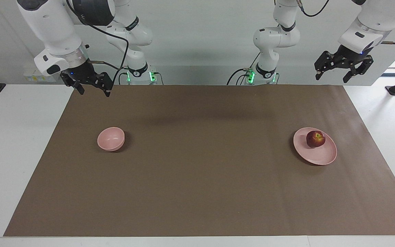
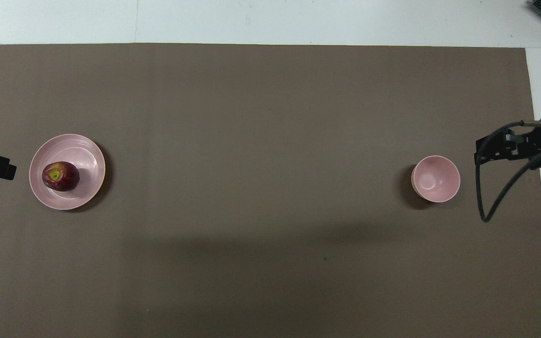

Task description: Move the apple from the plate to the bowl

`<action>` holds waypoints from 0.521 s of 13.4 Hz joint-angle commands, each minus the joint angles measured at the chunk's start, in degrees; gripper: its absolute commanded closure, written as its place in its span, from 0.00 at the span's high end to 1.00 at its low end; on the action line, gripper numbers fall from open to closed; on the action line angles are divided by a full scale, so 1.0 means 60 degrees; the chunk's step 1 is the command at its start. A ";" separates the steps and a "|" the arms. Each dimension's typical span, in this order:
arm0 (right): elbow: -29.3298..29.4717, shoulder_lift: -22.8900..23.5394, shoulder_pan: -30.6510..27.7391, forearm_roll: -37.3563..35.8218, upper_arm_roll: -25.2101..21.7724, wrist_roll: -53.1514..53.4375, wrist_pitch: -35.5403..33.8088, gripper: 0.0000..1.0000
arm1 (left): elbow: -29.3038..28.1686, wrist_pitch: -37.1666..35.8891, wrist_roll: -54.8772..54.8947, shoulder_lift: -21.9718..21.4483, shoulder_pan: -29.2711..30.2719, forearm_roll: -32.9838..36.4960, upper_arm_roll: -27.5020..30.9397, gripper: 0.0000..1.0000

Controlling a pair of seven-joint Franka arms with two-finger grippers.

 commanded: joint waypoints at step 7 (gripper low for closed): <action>-0.0019 -0.0050 -0.0036 0.0202 0.0112 -0.0223 0.0131 1.00 | -0.0066 -0.0104 0.0016 -0.0091 0.0009 -0.0096 0.0071 1.00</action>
